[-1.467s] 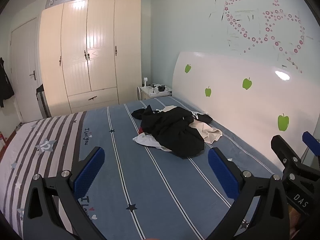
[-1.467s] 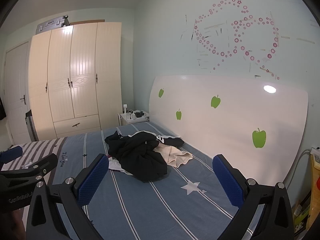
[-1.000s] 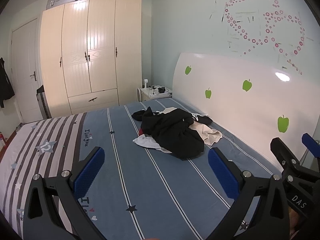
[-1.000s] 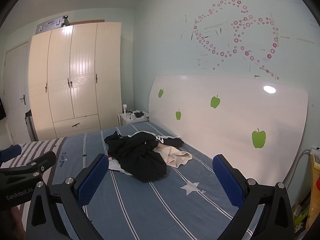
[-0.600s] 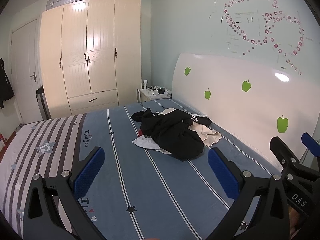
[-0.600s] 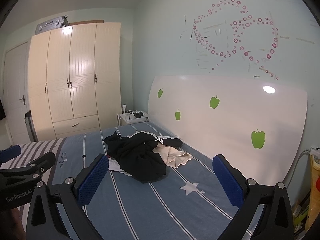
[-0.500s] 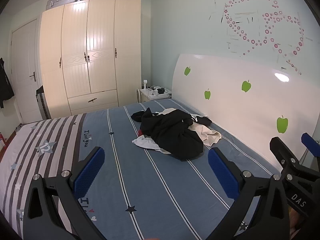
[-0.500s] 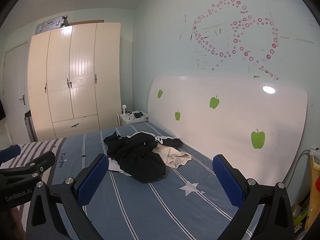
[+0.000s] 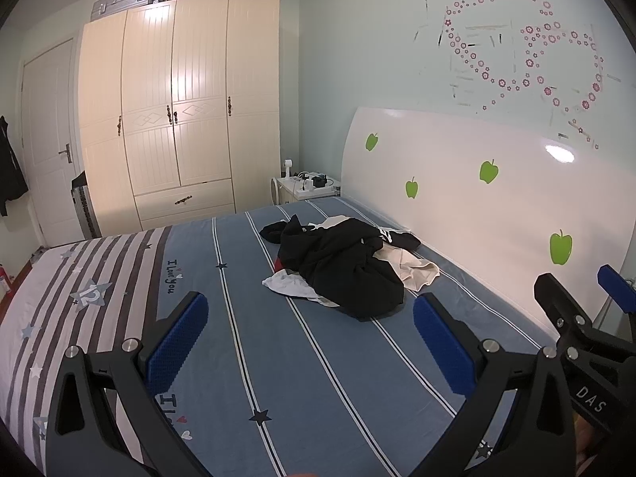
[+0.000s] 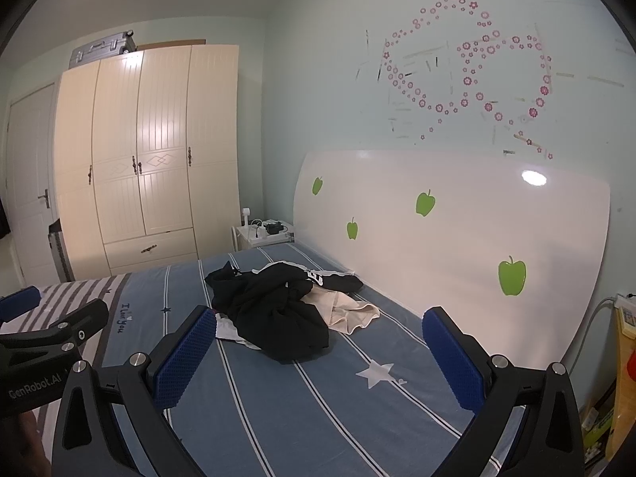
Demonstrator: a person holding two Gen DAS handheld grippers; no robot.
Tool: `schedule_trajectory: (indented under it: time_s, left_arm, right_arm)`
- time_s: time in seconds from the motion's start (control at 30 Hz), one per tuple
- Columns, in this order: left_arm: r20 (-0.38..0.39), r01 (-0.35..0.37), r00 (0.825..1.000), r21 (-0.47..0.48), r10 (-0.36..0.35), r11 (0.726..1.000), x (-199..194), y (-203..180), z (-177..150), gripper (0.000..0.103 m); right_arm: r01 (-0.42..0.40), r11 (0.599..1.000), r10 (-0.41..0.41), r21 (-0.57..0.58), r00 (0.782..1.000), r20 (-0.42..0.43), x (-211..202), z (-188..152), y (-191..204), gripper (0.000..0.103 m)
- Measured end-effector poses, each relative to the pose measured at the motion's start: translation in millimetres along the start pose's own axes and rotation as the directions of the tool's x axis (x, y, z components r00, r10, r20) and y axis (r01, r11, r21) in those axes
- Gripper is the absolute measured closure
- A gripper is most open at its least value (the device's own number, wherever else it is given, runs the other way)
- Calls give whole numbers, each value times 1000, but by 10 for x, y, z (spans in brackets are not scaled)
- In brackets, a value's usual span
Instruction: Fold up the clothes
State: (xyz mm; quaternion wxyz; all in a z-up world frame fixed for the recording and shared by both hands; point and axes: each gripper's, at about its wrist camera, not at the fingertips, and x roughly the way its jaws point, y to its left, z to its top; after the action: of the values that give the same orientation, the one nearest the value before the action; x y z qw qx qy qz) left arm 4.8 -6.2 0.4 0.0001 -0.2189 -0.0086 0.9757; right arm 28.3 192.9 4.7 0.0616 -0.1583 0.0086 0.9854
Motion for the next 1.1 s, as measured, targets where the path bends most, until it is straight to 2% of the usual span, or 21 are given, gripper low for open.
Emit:
schedule_trajectory:
  time_s: [0.83, 1.1]
  left_arm:
    - [1, 4, 1000, -2, -4, 1000, -27, -32, 38, 1]
    - [33, 65, 997, 3, -65, 998, -63, 28, 15, 1]
  right_arm:
    - [4, 1000, -4, -2, 1000, -3, -17, -9, -26, 1]
    - [-1, 1000, 1, 0, 1000, -12, 6, -57, -12, 1]
